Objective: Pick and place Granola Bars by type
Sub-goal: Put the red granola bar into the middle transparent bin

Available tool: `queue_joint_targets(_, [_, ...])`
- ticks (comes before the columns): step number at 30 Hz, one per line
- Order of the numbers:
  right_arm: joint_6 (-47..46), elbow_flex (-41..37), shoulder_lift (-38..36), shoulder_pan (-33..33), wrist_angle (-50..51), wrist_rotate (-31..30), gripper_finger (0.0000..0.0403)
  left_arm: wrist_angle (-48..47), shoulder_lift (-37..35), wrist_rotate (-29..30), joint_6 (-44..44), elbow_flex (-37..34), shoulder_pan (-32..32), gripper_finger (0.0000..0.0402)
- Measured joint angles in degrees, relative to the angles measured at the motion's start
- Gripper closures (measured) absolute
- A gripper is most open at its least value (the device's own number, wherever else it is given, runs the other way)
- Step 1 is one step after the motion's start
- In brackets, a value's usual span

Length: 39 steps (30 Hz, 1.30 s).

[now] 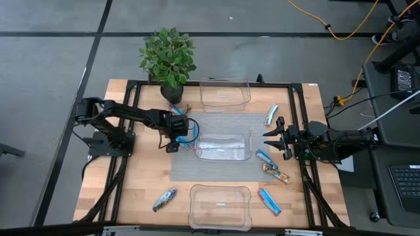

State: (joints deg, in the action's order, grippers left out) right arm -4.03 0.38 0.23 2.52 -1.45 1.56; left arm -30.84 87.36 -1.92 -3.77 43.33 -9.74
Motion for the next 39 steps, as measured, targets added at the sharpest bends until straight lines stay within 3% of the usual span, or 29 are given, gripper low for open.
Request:
queue_joint_targets(15, [0.0, -0.02, 0.0, 0.0, 0.02, 0.0, 0.0254, 0.71, 3.16, -0.58, 1.03, 0.17, -0.02, 0.0128])
queue_joint_targets(39, [0.02, -0.01, 0.0, 0.0, 0.0, 0.0, 0.0254, -4.56, 2.46, -1.5, 7.33, 1.53, 0.09, 0.0325])
